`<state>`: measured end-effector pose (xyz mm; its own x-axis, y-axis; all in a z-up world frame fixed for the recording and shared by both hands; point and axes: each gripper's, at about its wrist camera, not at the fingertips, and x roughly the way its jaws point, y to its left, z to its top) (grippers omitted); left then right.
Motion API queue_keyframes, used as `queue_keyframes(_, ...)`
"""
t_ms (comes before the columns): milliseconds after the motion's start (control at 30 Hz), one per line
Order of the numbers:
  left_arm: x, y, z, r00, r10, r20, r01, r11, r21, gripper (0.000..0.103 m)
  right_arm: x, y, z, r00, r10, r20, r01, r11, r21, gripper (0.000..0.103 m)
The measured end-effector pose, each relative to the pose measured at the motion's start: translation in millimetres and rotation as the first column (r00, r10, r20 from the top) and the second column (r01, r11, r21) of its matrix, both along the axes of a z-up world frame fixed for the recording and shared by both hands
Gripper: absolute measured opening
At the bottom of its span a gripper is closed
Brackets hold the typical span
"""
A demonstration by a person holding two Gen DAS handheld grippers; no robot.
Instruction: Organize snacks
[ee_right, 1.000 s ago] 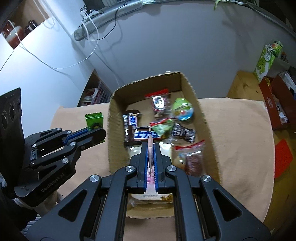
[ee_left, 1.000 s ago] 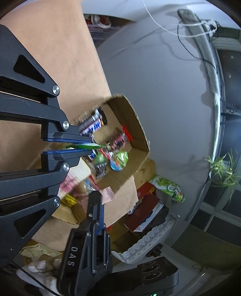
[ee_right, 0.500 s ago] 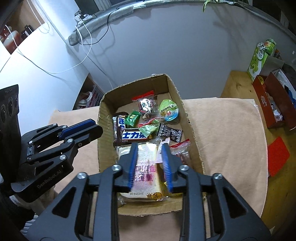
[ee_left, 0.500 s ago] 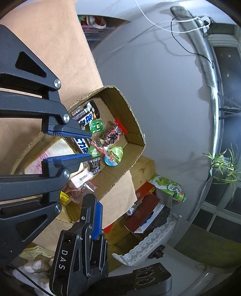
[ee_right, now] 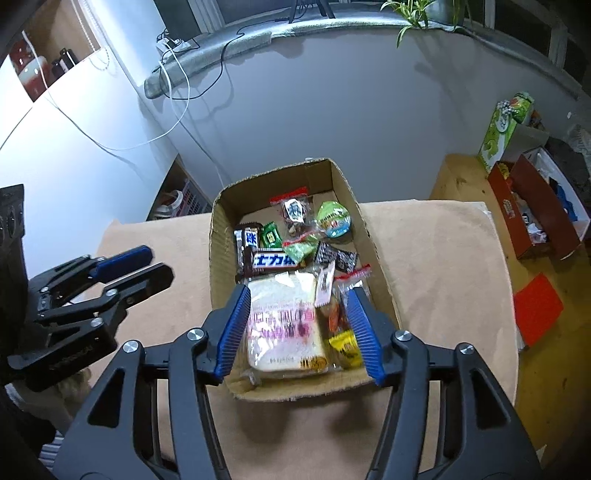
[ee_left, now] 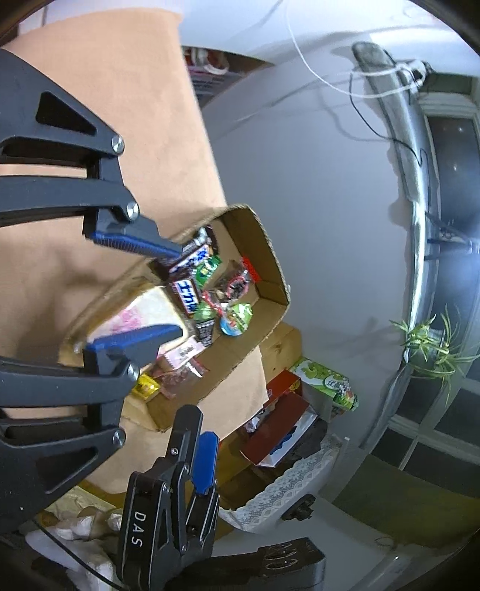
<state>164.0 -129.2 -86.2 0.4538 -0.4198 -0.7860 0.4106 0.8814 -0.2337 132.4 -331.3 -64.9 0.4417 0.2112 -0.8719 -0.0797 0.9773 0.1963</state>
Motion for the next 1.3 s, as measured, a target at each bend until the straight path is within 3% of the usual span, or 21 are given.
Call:
queue_keyframes(100, -12.6, 4.7, 3.5, 1.000, 0.015, 0.009, -0.016, 1.000, 0.020, 0.041, -11.9, 0.3, 4.5, 1.000, -0.014, 0.005, 0.014, 1.000, -0.022, 0.066)
queue_keyframes(167, -19.6, 7.3, 6.0, 1.000, 0.029, 0.008, -0.029, 0.999, 0.033, 0.048, -20.1, -0.1, 7.7, 1.000, -0.027, 0.011, 0.028, 0.999, -0.032, 0.069)
queue_keyframes(233, -26.9, 11.0, 9.3, 0.998, 0.059, 0.010, -0.059, 0.997, 0.042, 0.063, -28.2, -0.5, 10.7, 0.999, -0.044, 0.015, 0.045, 0.997, -0.060, 0.071)
queue_keyframes(400, -43.9, 15.3, 15.3, 0.994, 0.101, 0.040, -0.104, 0.992, 0.066, 0.068, -40.2, -2.0, 21.0, 0.997, -0.066, 0.048, 0.070, 0.993, -0.096, 0.080)
queue_keyframes(633, -64.1, 21.0, 14.3, 0.992, 0.121, 0.018, -0.122, 0.991, 0.062, 0.070, -53.0, -2.5, 29.3, 0.993, -0.091, 0.071, 0.098, 0.989, -0.110, 0.082)
queue_keyframes(1300, -68.6, 29.4, 23.6, 0.984, 0.173, 0.040, -0.176, 0.982, 0.070, 0.071, -58.9, 5.5, 42.5, 0.990, -0.097, 0.105, 0.110, 0.986, -0.124, 0.082)
